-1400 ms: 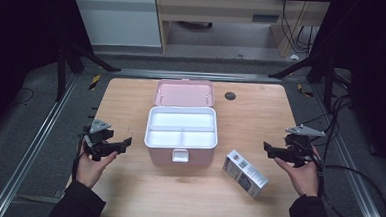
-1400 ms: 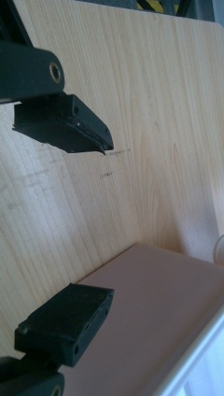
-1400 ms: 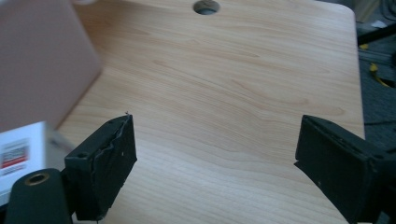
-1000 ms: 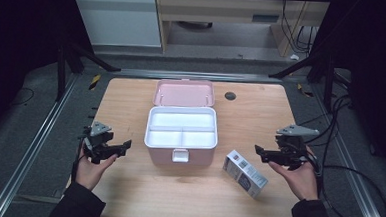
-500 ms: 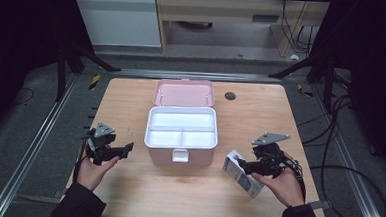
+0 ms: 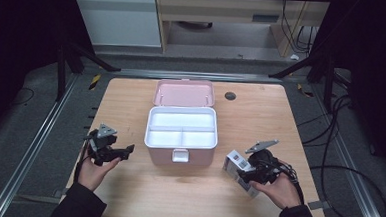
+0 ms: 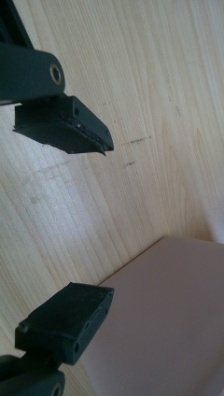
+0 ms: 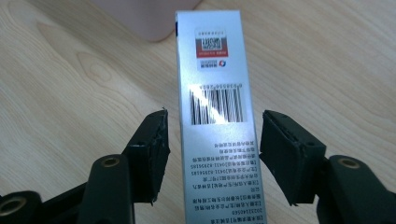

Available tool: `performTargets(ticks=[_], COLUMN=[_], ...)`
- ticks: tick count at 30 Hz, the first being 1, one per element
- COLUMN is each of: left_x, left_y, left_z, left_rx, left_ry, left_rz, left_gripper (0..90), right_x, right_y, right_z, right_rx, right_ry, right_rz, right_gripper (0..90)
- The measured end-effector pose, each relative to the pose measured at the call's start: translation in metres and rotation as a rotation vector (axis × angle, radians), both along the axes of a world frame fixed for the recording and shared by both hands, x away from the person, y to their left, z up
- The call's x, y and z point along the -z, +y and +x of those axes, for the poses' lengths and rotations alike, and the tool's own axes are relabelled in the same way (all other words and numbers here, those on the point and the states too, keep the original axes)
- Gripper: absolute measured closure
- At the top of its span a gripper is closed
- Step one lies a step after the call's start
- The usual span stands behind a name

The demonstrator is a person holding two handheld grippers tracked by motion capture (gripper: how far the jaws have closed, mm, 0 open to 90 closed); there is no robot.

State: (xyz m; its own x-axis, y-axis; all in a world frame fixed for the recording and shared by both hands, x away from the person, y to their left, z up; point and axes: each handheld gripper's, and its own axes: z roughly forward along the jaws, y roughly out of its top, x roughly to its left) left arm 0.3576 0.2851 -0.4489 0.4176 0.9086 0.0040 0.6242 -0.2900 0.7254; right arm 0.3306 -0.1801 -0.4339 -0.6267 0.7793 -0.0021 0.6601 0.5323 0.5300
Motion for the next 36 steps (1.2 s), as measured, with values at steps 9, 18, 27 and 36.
performTargets(ticks=[9,18,27,36], left_x=[0.002,0.004,0.004,0.004], left_y=[-0.003,-0.004,-0.004,-0.004], left_z=[0.000,0.001,0.001,0.001], left_rx=[0.015,0.021,0.022,0.020], left_ry=[0.011,0.023,0.023,0.021], left_rz=[0.020,0.026,0.032,0.031], left_gripper=[24.3,24.3,24.3,24.6], right_x=[0.010,0.018,0.013,-0.002], right_y=[0.002,0.006,0.007,-0.023], right_z=[0.003,0.006,0.006,0.013], right_rx=[-0.007,-0.019,-0.026,0.092], right_ry=[0.053,0.106,0.111,0.025], right_rz=[-0.061,-0.123,-0.120,-0.090], right_gripper=[47.5,51.1,54.8,55.1])
